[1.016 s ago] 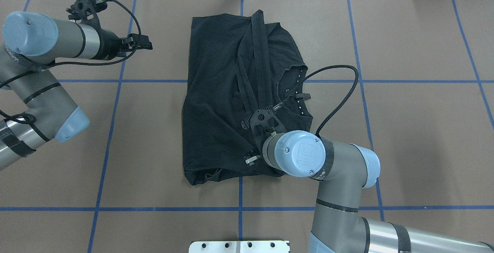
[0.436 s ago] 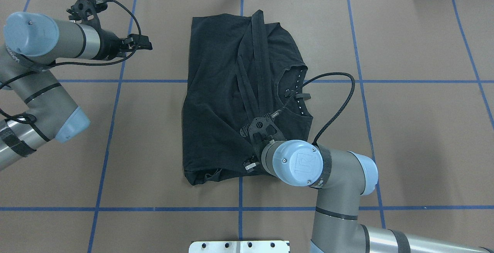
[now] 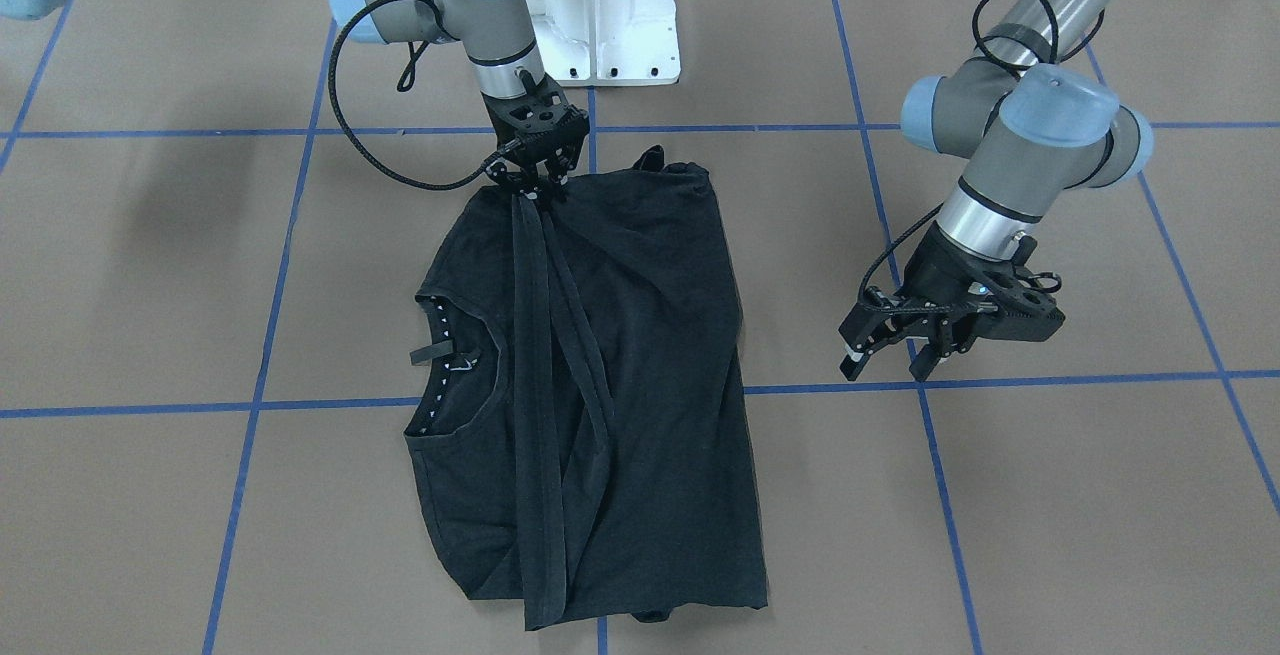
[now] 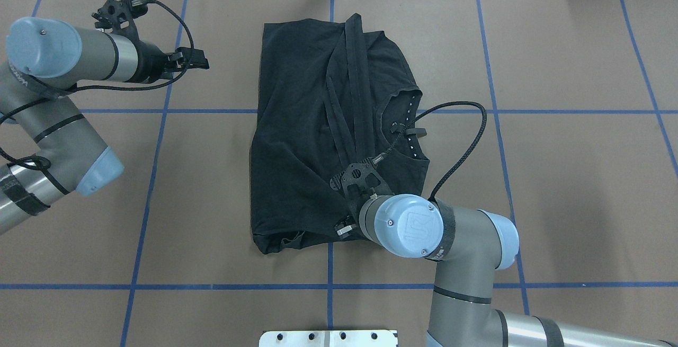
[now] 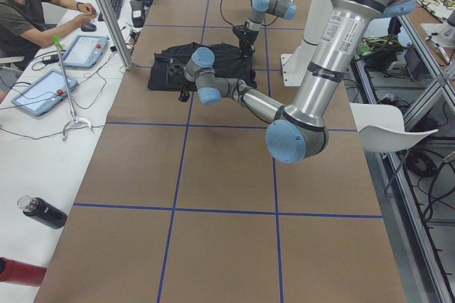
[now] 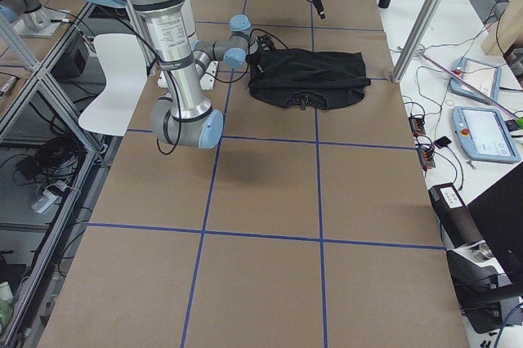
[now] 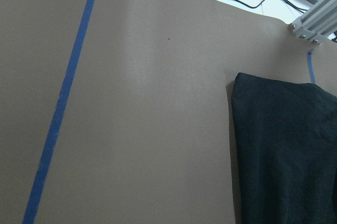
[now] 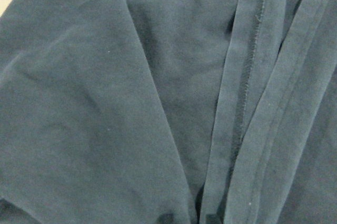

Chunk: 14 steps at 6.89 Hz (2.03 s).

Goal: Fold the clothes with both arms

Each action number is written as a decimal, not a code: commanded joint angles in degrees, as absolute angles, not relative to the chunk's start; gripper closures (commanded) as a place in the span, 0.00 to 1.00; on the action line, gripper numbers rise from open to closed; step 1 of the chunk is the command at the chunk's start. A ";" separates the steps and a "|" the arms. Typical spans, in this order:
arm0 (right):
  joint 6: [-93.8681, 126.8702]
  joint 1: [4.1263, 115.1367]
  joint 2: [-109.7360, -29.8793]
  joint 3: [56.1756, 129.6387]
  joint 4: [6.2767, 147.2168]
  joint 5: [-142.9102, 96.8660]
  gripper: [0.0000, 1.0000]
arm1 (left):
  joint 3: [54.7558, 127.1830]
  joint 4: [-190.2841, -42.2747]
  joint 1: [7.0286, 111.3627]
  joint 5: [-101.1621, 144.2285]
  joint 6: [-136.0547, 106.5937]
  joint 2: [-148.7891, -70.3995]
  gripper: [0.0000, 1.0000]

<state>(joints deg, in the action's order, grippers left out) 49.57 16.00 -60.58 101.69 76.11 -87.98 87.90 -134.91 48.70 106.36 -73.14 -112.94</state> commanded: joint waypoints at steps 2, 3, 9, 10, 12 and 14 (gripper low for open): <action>49.48 16.26 -60.82 101.69 76.03 -87.98 0.69 | 87.89 -134.91 48.69 106.26 -73.30 -112.94 0.00; 49.22 16.52 -61.08 101.69 76.03 -87.98 0.69 | 87.89 -134.91 48.69 106.26 -73.30 -112.94 0.00; 49.31 16.87 -63.63 102.74 75.41 -88.15 0.92 | 88.42 -135.00 48.69 106.26 -74.09 -113.12 0.00; 49.31 16.87 -64.15 103.96 75.41 -88.24 1.00 | 88.33 -135.00 48.52 106.17 -75.31 -113.20 0.00; 49.39 16.96 -65.65 104.76 75.41 -88.50 1.00 | 88.24 -135.00 48.52 106.26 -75.32 -113.29 0.00; 49.39 17.05 -66.88 106.69 75.41 -88.68 1.00 | 88.16 -135.00 48.52 106.17 -75.41 -113.38 0.00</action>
<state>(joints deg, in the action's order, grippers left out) 49.38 17.00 -65.99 105.49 75.41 -88.61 88.23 -135.00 48.52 106.24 -75.36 -113.30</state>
